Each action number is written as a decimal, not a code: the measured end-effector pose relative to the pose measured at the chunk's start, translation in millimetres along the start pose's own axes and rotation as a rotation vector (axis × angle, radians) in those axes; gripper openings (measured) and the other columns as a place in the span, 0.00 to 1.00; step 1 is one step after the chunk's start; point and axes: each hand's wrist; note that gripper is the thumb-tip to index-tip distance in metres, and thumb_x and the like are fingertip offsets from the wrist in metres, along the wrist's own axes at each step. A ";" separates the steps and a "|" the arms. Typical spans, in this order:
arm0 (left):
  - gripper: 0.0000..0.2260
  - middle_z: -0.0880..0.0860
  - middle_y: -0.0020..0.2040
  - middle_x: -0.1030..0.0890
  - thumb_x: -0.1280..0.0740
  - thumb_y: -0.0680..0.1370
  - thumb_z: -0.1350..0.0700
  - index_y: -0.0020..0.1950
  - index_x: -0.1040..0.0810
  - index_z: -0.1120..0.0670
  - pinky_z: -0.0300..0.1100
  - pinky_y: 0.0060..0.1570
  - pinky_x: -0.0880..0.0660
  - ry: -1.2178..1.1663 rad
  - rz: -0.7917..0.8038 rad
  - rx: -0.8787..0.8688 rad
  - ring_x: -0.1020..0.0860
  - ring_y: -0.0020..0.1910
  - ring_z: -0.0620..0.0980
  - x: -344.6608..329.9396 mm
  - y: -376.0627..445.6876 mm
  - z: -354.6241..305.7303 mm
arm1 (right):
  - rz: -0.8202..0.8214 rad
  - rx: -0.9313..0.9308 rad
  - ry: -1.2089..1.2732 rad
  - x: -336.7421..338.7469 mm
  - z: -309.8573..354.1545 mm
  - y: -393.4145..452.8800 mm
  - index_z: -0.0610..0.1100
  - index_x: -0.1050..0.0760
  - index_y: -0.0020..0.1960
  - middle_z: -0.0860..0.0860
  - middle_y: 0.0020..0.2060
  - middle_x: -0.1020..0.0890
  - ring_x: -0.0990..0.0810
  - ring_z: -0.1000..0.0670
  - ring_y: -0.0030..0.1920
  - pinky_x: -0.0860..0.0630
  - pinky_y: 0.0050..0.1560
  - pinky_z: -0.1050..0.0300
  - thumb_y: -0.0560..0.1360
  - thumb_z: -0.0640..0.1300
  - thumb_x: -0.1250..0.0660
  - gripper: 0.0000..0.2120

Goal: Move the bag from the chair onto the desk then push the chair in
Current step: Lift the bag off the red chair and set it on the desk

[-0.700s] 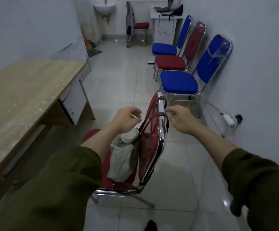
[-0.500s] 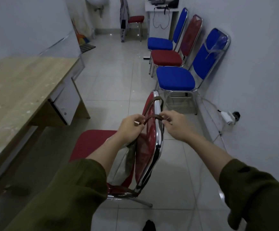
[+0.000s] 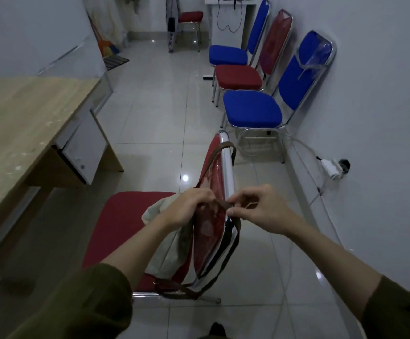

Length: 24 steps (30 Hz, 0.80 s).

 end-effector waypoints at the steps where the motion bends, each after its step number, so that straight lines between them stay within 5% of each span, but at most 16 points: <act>1: 0.18 0.48 0.30 0.24 0.46 0.77 0.53 0.35 0.25 0.62 0.34 0.38 0.29 -0.030 -0.021 0.000 0.26 0.32 0.43 3.4 -1.2 0.6 | 0.003 0.000 -0.013 0.4 1.3 4.2 0.43 0.18 0.41 0.50 0.31 0.19 0.21 0.55 0.32 0.22 0.38 0.61 0.66 0.39 0.25 0.04; 7: 0.22 0.44 0.17 0.33 0.35 0.72 0.63 0.17 0.30 0.55 0.29 0.27 0.35 -0.021 -0.162 0.017 0.34 0.20 0.39 44.4 11.0 9.0 | -0.171 0.024 -0.078 -0.4 0.0 42.7 0.45 0.20 0.42 0.52 0.34 0.20 0.23 0.56 0.33 0.27 0.37 0.70 0.70 0.39 0.29 0.02; 10: 0.14 0.53 0.23 0.38 0.37 0.64 0.59 0.20 0.38 0.51 0.39 0.28 0.41 0.106 -0.189 0.008 0.40 0.24 0.47 78.7 22.9 13.1 | -0.249 -0.004 -0.164 -0.2 -2.4 64.3 0.43 0.21 0.46 0.50 0.42 0.22 0.23 0.52 0.38 0.28 0.38 0.73 0.70 0.39 0.29 0.06; 14: 0.09 0.53 0.25 0.31 0.38 0.63 0.56 0.22 0.32 0.52 0.43 0.33 0.35 0.383 -0.054 0.052 0.34 0.26 0.48 122.7 43.4 25.5 | -0.289 -0.029 -0.266 -2.1 -4.7 98.0 0.44 0.24 0.55 0.51 0.52 0.26 0.25 0.53 0.41 0.29 0.45 0.70 0.70 0.39 0.30 0.14; 17: 0.07 0.51 0.28 0.26 0.37 0.67 0.55 0.28 0.26 0.49 0.41 0.32 0.34 0.555 0.020 0.071 0.31 0.28 0.48 143.2 60.7 38.3 | -0.278 -0.103 -0.411 -0.7 -5.1 124.4 0.44 0.28 0.62 0.48 0.61 0.28 0.25 0.49 0.55 0.24 0.56 0.53 0.71 0.41 0.32 0.20; 24: 0.10 0.56 0.37 0.19 0.40 0.66 0.50 0.35 0.21 0.54 0.43 0.37 0.28 0.648 0.018 0.007 0.24 0.34 0.51 188.0 94.0 62.9 | -0.140 -0.215 -0.747 -1.7 13.9 189.0 0.41 0.24 0.56 0.44 0.57 0.27 0.27 0.41 0.55 0.29 0.55 0.51 0.74 0.42 0.34 0.12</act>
Point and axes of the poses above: each hand's wrist, its own y-axis towards the middle knuckle, its own x-axis out of the back of the hand, z = x × y
